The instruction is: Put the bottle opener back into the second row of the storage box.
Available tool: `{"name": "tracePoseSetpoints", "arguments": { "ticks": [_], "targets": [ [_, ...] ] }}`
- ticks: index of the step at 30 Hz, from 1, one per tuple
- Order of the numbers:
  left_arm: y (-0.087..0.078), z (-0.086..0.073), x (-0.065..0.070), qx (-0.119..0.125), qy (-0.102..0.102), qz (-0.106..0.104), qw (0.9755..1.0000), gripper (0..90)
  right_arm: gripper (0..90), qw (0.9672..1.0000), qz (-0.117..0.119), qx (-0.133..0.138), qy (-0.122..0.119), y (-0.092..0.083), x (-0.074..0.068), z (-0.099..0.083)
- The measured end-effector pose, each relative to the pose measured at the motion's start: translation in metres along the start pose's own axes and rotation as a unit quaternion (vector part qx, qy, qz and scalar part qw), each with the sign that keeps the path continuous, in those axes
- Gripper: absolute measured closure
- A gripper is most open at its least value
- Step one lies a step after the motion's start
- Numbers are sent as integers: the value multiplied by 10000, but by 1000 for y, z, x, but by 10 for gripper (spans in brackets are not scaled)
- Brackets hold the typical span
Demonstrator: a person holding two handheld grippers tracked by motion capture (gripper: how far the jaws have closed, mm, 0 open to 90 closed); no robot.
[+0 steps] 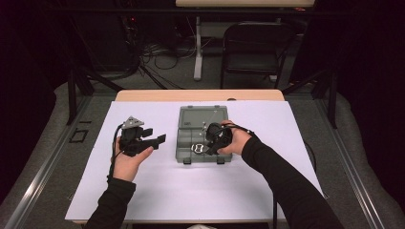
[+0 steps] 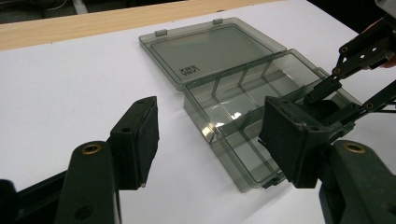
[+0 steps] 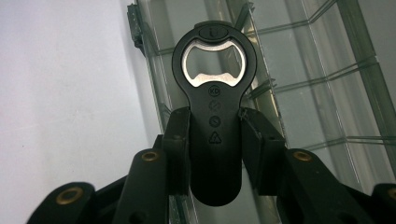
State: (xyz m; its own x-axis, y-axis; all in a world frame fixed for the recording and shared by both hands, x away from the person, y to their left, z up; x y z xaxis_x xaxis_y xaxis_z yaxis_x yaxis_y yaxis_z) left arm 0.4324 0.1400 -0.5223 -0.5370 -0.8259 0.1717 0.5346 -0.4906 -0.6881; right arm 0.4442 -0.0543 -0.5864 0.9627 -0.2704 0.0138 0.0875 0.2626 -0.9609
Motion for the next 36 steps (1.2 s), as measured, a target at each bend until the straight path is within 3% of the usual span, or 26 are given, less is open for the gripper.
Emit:
{"name": "tracePoseSetpoints", "arguments": {
  "ticks": [23,32,36],
  "targets": [
    [1,-1,-1,-16,-5,-5,10000,367,647,9997,41,-204,-121,18,3,-6],
    [1,-1,-1,-17,-13,-1,10000,368,641,9999,-5,-142,-68,21,5,-5],
    [1,-1,-1,-21,-26,-6,10000,367,599,10000,-27,-36,1,18,5,-4]
  ]
}}
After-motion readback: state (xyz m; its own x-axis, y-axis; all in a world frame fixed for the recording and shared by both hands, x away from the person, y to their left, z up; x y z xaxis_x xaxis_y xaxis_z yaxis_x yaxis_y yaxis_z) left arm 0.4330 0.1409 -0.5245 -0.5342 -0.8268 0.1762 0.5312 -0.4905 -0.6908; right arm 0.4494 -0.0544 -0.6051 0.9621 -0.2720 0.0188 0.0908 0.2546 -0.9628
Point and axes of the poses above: each handheld gripper's, and its own axes: y roughly forward along the jaws, z roughly out of its top, x roughly to its right, the point moved 10 cm from there along y, roughly forward along the jaws, and after that the axes turned 9 degrees about -x, right-handed, at the moved point
